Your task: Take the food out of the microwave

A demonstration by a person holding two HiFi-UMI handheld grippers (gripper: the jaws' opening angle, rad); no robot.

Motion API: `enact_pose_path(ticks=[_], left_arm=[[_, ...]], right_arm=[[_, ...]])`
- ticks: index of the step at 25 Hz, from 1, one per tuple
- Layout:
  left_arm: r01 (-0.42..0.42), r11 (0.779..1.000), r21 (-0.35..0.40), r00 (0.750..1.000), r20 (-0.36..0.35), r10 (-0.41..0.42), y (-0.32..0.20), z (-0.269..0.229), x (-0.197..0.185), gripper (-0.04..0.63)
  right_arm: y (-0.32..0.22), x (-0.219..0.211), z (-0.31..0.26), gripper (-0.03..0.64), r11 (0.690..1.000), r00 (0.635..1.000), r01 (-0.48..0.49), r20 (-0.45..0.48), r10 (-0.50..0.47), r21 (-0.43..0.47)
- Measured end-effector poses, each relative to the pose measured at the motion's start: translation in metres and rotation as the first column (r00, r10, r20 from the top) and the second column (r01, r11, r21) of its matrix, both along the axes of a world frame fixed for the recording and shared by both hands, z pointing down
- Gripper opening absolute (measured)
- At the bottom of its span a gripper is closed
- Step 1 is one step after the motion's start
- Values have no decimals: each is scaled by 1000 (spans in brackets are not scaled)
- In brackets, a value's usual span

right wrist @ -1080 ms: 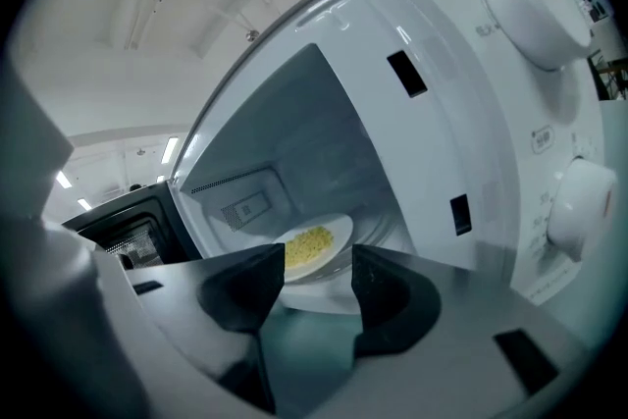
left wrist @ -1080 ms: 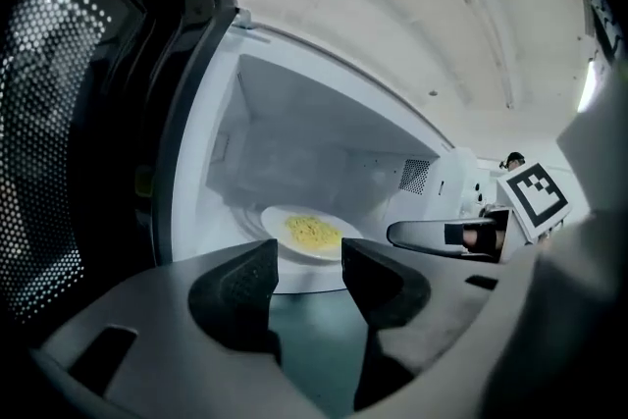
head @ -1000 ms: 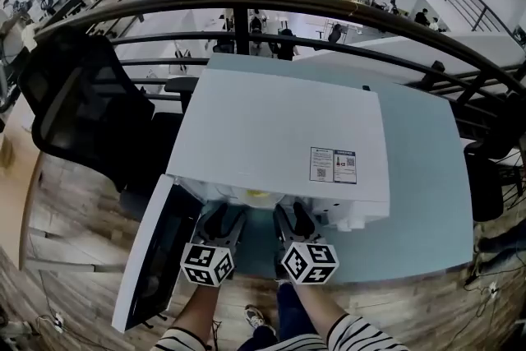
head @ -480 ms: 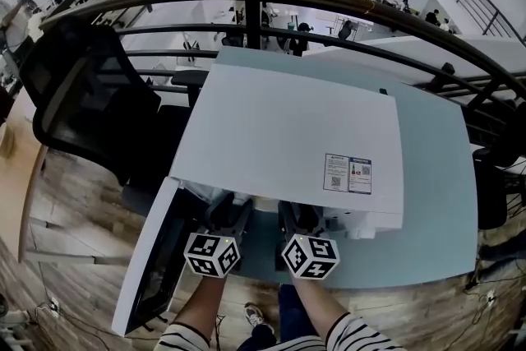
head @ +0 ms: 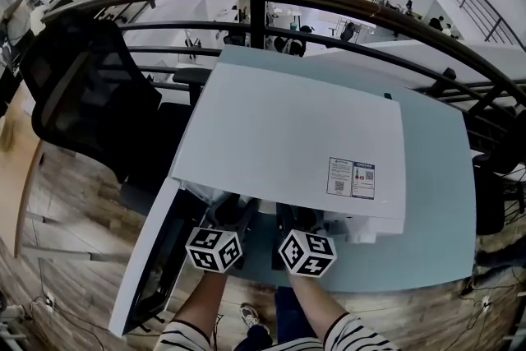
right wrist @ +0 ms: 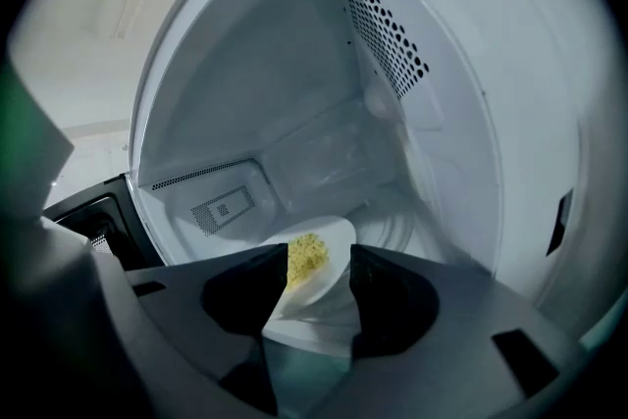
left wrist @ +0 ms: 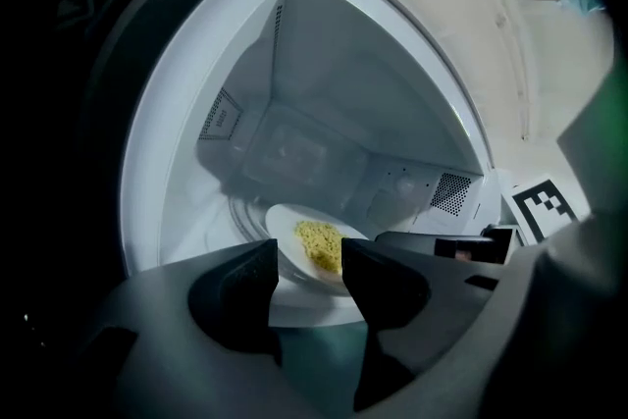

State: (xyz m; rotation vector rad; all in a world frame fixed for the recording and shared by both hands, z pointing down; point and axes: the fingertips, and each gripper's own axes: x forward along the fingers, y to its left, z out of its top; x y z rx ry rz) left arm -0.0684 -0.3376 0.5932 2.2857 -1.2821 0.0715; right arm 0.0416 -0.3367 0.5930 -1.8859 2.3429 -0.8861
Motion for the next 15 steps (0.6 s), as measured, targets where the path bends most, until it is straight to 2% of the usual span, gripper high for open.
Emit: enact_pose_path(ticks=[15], left_arm=[[10, 1000, -3, 999, -44, -10, 12, -6, -4, 183]], right_arm=[[14, -3, -5, 202, 1000, 997, 14, 79, -14, 3]])
